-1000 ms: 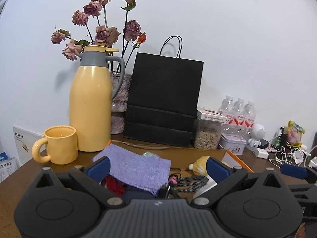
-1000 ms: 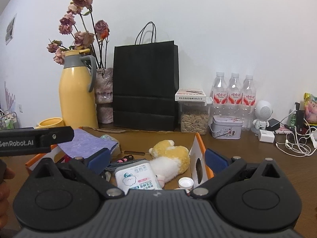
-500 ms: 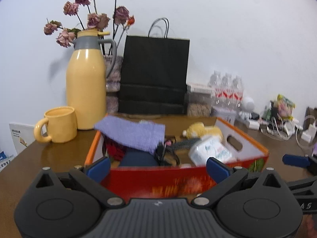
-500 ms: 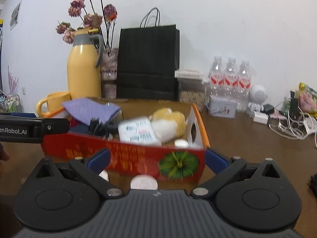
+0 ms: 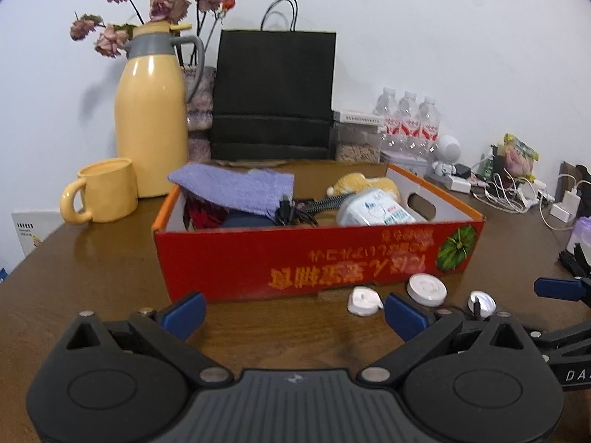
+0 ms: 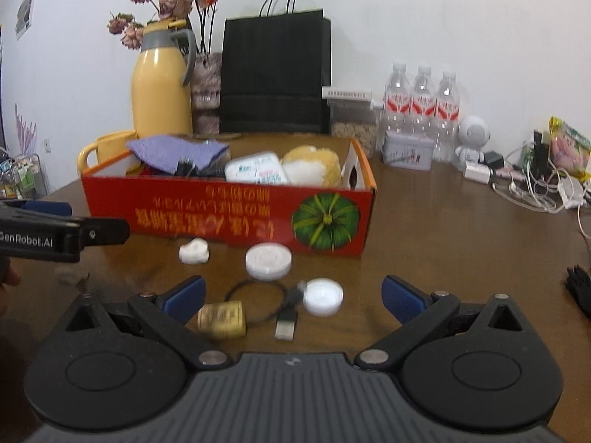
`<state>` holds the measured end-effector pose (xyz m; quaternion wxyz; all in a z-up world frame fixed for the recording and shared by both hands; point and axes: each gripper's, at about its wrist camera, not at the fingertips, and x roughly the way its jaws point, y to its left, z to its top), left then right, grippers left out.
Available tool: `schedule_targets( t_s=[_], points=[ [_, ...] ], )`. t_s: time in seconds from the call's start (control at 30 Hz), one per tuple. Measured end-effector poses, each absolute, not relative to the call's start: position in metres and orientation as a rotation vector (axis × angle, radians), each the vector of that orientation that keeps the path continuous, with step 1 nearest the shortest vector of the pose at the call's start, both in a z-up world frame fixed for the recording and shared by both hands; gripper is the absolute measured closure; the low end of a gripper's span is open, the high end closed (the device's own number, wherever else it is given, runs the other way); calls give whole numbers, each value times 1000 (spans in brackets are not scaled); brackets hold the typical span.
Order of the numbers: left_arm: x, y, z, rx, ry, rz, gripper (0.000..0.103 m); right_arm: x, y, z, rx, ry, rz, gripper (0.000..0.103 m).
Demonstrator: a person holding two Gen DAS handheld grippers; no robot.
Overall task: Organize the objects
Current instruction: 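Move both tools out of the box toward the remaining table items, then grasp the small beige labelled box with the right tool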
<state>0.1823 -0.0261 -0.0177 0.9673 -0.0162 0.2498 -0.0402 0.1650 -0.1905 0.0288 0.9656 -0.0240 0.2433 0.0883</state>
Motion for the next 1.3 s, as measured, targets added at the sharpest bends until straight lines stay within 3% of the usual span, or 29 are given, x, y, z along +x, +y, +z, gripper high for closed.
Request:
schedule_targets(
  t_s=[0.37,0.47,0.53,0.57,0.63,0.67,1.3],
  points=[
    [179,-25,-28,-49,568,-78,0,166,-179,20,-56,590,207,0],
    [181,-22,-30,-68,580,-74,0,164,-169,21,-77,575,241,16],
    [182,-21,-30,-75,585,-75,0,165,-161,20,-102,587,270,39],
    [182,-20,-30,-76,586,-77,0,166,-158,19,-114,597,280,43],
    [182,-20,-30,-75,585,-77,0,168,-151,18,-138,620,302,70],
    [182,-20,-30,-74,585,-77,0,168,-149,17,-144,623,306,72],
    [191,-30,-33,-64,619,-61,0,174,-234,27,69,479,95,72]
  ],
)
